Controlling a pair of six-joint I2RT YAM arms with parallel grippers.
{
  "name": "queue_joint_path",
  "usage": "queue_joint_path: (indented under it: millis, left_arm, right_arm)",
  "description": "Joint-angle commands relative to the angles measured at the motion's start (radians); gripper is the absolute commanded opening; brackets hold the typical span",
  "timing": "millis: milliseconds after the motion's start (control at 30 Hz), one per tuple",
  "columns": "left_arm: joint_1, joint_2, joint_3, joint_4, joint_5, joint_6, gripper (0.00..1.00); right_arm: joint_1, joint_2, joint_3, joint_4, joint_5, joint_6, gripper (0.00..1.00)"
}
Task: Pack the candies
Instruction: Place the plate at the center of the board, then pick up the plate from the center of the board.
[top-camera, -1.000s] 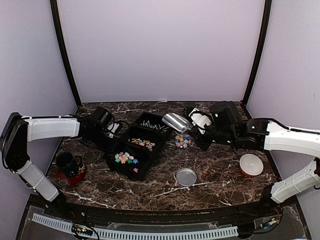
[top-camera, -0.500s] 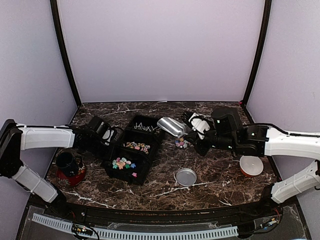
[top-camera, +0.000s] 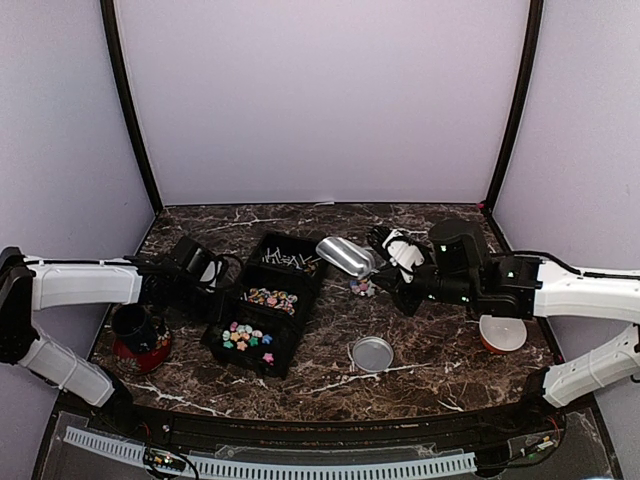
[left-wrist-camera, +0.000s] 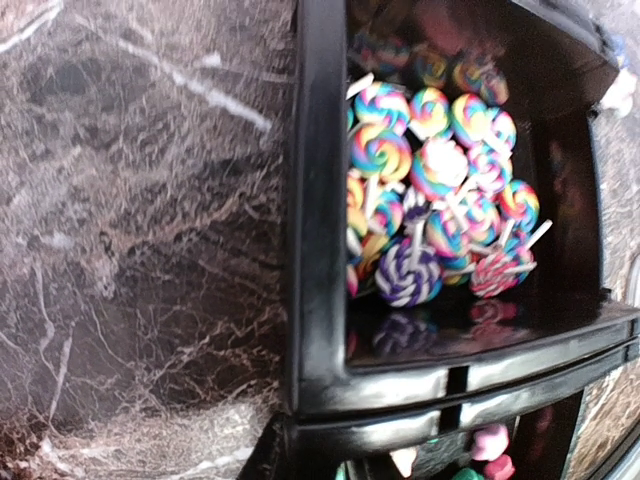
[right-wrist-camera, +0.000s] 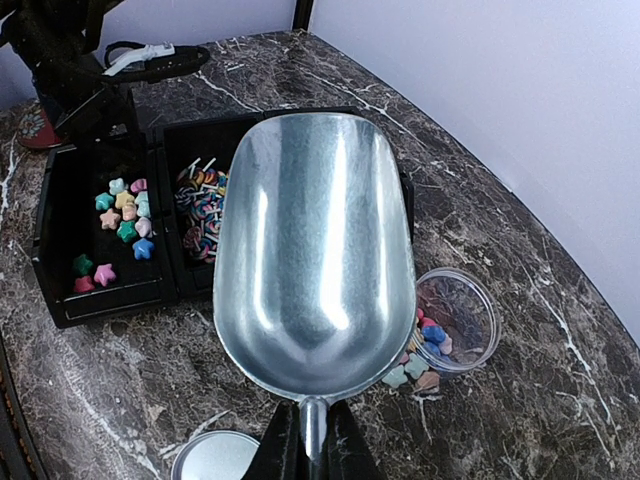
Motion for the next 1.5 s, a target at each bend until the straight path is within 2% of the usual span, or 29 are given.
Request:
queue_joint_path:
  millis: [0, 267, 433, 933, 1233, 1467]
  left_arm:
    - [-0.006, -0.043, -0.007, 0.035, 0.005, -0.025, 0.20]
    - [-0.006, -0.100, 0.048, -0.048, -0.023, -0.017, 0.36]
    - [-0.006, -0.119, 0.120, -0.099, -0.043, 0.012, 0.40]
    - [-0.003, 0.147, 0.429, -0.183, -0.144, 0.199, 0.53]
    - [0.038, 0.290, 0.488, -0.192, -0.127, 0.236, 0.54]
    - [0.050, 0.322, 0.463, -0.174, -0.110, 0.251, 0.48]
  right_arm:
    - [0.008, -0.029, -0.011, 0.059, -0.012, 0.012, 0.00]
    - [0.010, -0.040, -0.012, 0.050, -0.010, 0.010, 0.00]
    - [0.011, -0.038, -0.011, 0.047, -0.016, 0.013, 0.00]
    - [0.017, -0.064, -0.003, 0.006, -0.013, 0.026, 0.00]
    - [0.020, -0.073, -0.005, -0.007, -0.013, 0.030, 0.00]
    - [0.021, -0.066, -0.010, -0.002, -0.020, 0.033, 0.00]
